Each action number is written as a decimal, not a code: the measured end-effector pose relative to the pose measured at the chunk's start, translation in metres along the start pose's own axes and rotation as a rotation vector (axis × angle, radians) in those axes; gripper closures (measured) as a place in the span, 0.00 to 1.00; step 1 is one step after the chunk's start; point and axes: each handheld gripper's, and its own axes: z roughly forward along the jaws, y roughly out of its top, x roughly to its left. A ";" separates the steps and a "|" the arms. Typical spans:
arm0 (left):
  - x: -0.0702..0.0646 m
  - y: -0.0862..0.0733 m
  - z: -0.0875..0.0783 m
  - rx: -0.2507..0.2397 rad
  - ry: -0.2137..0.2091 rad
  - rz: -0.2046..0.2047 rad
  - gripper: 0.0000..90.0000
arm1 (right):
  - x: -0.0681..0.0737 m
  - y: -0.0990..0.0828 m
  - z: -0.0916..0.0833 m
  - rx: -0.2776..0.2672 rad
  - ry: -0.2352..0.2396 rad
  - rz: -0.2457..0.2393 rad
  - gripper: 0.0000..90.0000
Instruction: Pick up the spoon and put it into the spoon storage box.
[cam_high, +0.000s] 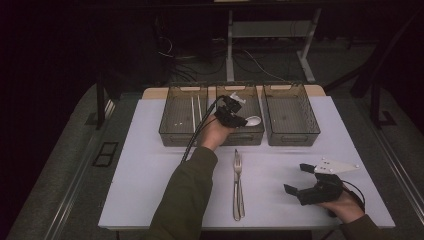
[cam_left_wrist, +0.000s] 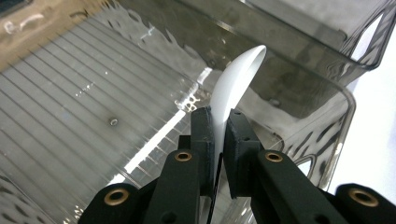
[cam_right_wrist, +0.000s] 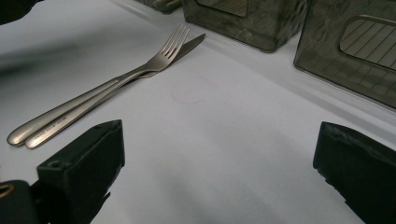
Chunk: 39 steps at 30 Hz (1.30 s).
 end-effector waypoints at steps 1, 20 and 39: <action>-0.001 -0.001 0.002 0.000 -0.003 -0.009 0.91 | 0.000 0.000 0.000 0.000 0.000 0.000 0.02; 0.003 -0.002 0.001 -0.010 -0.014 -0.032 0.85 | 0.000 0.000 -0.001 -0.003 -0.003 -0.002 0.02; -0.007 0.002 -0.054 -0.120 -0.055 0.034 0.57 | 0.000 -0.001 -0.001 0.001 -0.008 0.003 0.02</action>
